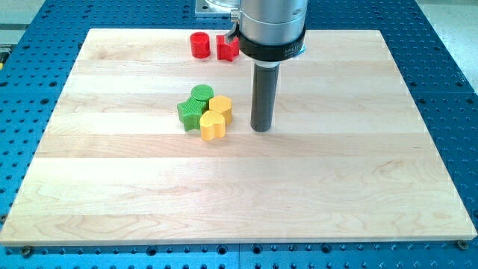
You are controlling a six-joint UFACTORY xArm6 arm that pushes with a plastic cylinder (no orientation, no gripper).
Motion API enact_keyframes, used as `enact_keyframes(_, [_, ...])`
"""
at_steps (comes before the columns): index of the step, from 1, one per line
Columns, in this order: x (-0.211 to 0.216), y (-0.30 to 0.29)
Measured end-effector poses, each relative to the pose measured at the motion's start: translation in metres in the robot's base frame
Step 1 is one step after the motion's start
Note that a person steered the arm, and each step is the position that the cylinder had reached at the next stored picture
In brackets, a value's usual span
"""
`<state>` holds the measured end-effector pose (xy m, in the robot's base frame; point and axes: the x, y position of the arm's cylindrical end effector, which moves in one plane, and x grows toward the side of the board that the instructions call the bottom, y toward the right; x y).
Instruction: Place your hand to the right of the hexagon
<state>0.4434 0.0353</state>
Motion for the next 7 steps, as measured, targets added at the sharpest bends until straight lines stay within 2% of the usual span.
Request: enact_keyframes(7, [-0.0087,0.0000])
